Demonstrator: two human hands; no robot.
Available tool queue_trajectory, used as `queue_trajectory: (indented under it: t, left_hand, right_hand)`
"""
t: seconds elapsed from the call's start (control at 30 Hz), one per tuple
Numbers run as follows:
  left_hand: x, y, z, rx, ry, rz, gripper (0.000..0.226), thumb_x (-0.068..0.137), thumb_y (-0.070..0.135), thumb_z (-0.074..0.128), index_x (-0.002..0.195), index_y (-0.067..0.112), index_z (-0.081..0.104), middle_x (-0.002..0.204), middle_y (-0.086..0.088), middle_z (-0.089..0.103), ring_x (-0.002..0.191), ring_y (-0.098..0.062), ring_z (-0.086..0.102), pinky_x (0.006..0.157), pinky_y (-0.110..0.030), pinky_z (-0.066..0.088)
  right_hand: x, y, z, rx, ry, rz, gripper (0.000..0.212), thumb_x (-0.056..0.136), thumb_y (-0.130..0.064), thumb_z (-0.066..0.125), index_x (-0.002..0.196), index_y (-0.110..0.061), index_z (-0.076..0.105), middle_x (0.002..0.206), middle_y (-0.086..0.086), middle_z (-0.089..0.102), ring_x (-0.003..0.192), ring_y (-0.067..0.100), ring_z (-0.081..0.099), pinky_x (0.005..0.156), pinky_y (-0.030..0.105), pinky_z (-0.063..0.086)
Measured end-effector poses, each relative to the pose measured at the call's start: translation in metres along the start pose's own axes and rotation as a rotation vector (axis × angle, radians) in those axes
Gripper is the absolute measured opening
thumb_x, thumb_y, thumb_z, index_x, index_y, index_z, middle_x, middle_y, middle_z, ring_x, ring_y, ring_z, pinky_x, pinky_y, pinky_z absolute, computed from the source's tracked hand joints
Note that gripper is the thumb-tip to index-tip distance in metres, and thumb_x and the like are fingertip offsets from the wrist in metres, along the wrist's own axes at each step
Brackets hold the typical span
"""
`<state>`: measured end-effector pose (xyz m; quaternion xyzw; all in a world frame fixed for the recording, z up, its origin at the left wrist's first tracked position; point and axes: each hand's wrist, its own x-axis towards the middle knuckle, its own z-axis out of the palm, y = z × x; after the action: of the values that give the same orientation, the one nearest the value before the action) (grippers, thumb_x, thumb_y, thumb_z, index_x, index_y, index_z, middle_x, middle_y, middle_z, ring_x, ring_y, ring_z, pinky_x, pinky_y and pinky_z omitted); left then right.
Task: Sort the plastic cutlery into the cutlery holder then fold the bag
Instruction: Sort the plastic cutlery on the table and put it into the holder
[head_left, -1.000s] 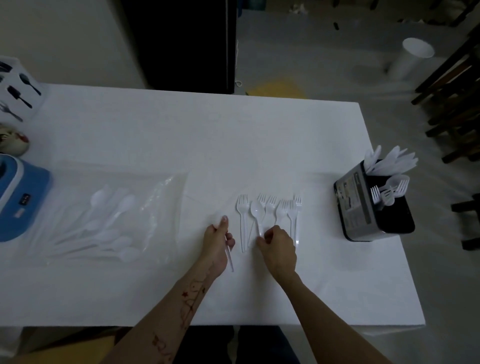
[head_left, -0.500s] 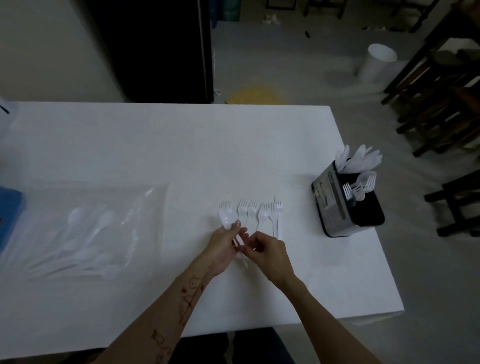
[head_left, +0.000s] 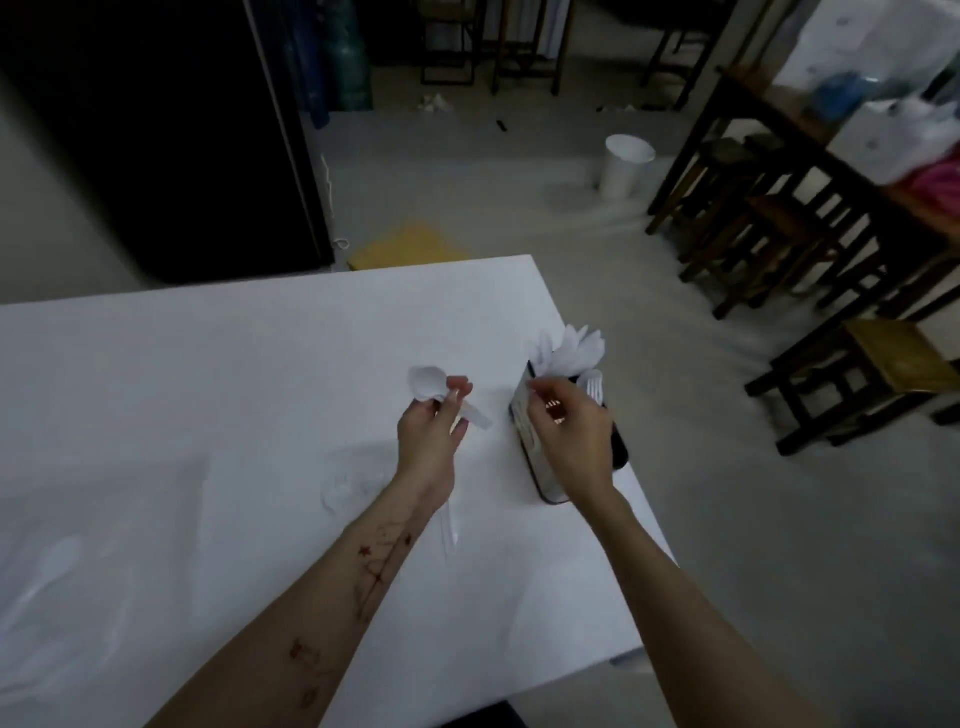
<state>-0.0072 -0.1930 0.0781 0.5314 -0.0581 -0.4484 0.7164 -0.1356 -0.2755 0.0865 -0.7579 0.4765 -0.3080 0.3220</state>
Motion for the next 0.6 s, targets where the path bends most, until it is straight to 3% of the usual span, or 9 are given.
queue_trajectory:
  t: [0.1, 0.23, 0.33, 0.43, 0.5, 0.6]
  left_hand:
    - [0.012, 0.007, 0.045, -0.042, -0.08, 0.044, 0.015, 0.099, 0.01, 0.047, 0.107, 0.013, 0.059, 0.107, -0.001, 0.065, 0.104, -0.011, 0.059, 0.097, -0.031, 0.047]
    - [0.028, -0.004, 0.083, 0.072, -0.101, 0.107, 0.012, 0.098, 0.009, 0.049, 0.102, 0.009, 0.06, 0.105, -0.002, 0.065, 0.096, -0.007, 0.063, 0.091, -0.028, 0.054]
    - [0.035, -0.019, 0.095, 0.39, -0.052, 0.189, 0.02, 0.09, 0.026, 0.06, 0.104, 0.014, 0.066, 0.107, -0.001, 0.068, 0.1, -0.013, 0.064, 0.092, -0.033, 0.054]
    - [0.032, -0.026, 0.104, 0.783, 0.006, 0.404, 0.022, 0.09, 0.021, 0.062, 0.11, 0.012, 0.063, 0.102, 0.001, 0.066, 0.092, -0.012, 0.06, 0.074, -0.004, 0.044]
    - [0.03, -0.029, 0.107, 0.92, 0.031, 0.505, 0.019, 0.09, 0.017, 0.062, 0.109, 0.013, 0.063, 0.097, 0.0, 0.066, 0.089, -0.013, 0.058, 0.062, -0.005, 0.039]
    - [0.033, -0.037, 0.105, 1.065, 0.002, 0.528, 0.019, 0.091, 0.028, 0.06, 0.108, 0.021, 0.062, 0.096, -0.003, 0.063, 0.087, -0.013, 0.052, 0.062, -0.011, 0.038]
  right_hand:
    - [0.022, 0.006, -0.024, 0.034, 0.102, 0.037, 0.015, 0.092, -0.021, 0.06, 0.101, -0.022, 0.071, 0.086, -0.009, 0.071, 0.075, 0.004, 0.063, 0.067, 0.009, 0.043]
    - [0.037, 0.021, -0.04, 0.094, 0.142, 0.084, 0.017, 0.091, -0.018, 0.058, 0.103, -0.021, 0.07, 0.085, -0.01, 0.072, 0.073, 0.005, 0.066, 0.064, 0.007, 0.044]
    - [0.04, 0.031, -0.043, 0.106, 0.122, 0.086, 0.017, 0.092, -0.018, 0.057, 0.104, -0.021, 0.07, 0.088, -0.011, 0.072, 0.074, 0.003, 0.066, 0.066, 0.015, 0.049]
    - [0.042, 0.038, -0.045, 0.117, 0.116, 0.096, 0.019, 0.092, -0.017, 0.056, 0.105, -0.02, 0.07, 0.088, -0.011, 0.072, 0.074, 0.003, 0.066, 0.067, 0.018, 0.052]
    - [0.044, 0.041, -0.045, 0.12, 0.111, 0.101, 0.019, 0.092, -0.017, 0.056, 0.105, -0.02, 0.069, 0.088, -0.011, 0.072, 0.074, 0.004, 0.067, 0.069, 0.021, 0.053]
    - [0.044, 0.044, -0.044, 0.127, 0.101, 0.112, 0.018, 0.091, -0.019, 0.056, 0.103, -0.02, 0.069, 0.089, -0.011, 0.072, 0.075, 0.006, 0.068, 0.071, 0.025, 0.055]
